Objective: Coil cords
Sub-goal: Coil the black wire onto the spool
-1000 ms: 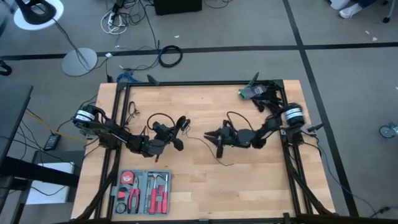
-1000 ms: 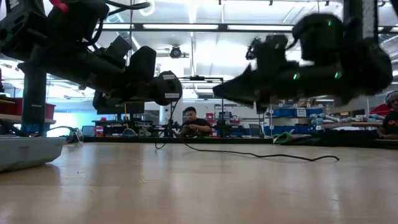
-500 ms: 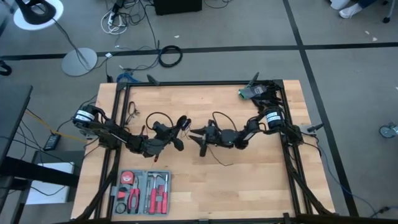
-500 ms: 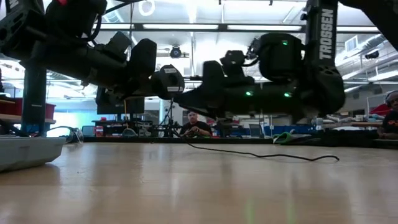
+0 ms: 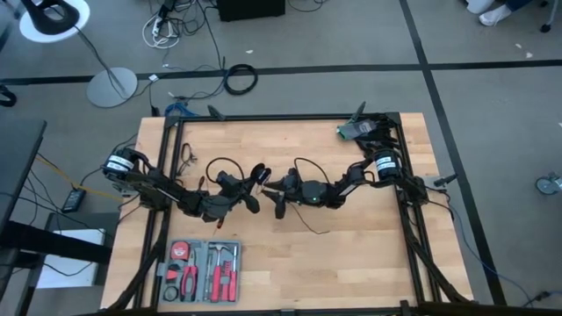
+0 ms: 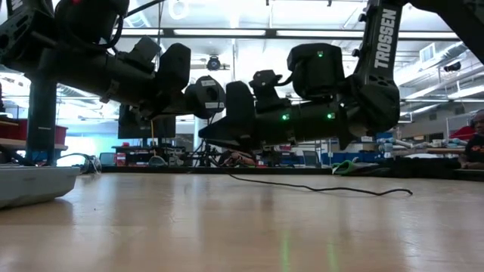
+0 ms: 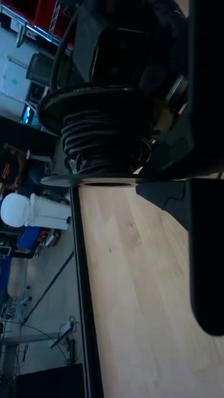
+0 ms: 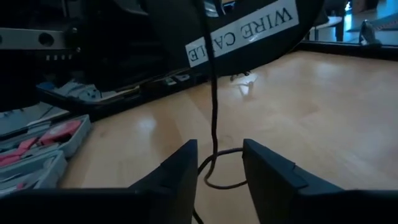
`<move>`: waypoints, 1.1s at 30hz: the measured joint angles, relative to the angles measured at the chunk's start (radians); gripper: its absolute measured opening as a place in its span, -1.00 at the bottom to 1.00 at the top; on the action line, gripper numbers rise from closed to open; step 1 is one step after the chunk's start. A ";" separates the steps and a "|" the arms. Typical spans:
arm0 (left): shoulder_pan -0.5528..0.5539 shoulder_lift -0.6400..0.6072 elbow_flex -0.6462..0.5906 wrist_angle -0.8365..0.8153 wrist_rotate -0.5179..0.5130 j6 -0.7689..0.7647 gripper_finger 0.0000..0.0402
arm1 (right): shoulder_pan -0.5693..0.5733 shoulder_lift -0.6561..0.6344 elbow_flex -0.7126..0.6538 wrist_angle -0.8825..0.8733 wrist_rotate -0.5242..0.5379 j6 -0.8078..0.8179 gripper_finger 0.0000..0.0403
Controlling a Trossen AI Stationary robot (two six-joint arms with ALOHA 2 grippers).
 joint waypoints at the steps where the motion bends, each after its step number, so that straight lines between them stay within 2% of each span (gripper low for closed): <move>1: 0.000 0.000 0.000 0.001 0.000 0.001 -1.00 | 0.000 0.000 0.000 0.000 0.000 0.000 -0.39; 3: 0.000 0.000 0.000 -0.001 0.002 0.002 -1.00 | 0.001 0.000 0.000 0.001 -0.001 -0.005 -0.50; 6: 0.000 0.000 0.000 -0.008 0.005 0.002 -1.00 | 0.004 -0.004 0.000 0.000 -0.023 -0.014 -0.83; 8: 0.000 0.000 0.000 -0.009 0.006 0.002 -1.00 | 0.011 -0.010 0.000 0.005 -0.032 -0.060 -0.94; 12: 0.000 0.000 0.000 -0.030 0.005 0.001 -1.00 | 0.029 -0.053 0.000 -0.024 -0.034 -0.118 -0.98; 16: 0.001 0.000 0.000 -0.043 0.005 -0.003 -1.00 | 0.059 -0.105 0.000 -0.051 0.010 -0.228 -0.99; 19: 0.001 0.000 0.000 -0.043 0.005 -0.004 -1.00 | 0.067 -0.132 0.031 -0.100 -0.020 -0.301 -0.99; 23: 0.004 0.000 0.000 -0.042 0.029 -0.006 -1.00 | 0.064 -0.130 0.135 -0.324 -0.127 -0.327 -0.99; 27: 0.008 0.000 0.000 -0.039 0.084 -0.021 -1.00 | 0.065 -0.126 0.239 -0.569 -0.137 -0.363 -1.00; 33: 0.014 0.000 -0.001 -0.047 0.142 -0.032 -1.00 | 0.069 -0.126 0.276 -0.656 -0.135 -0.369 -1.00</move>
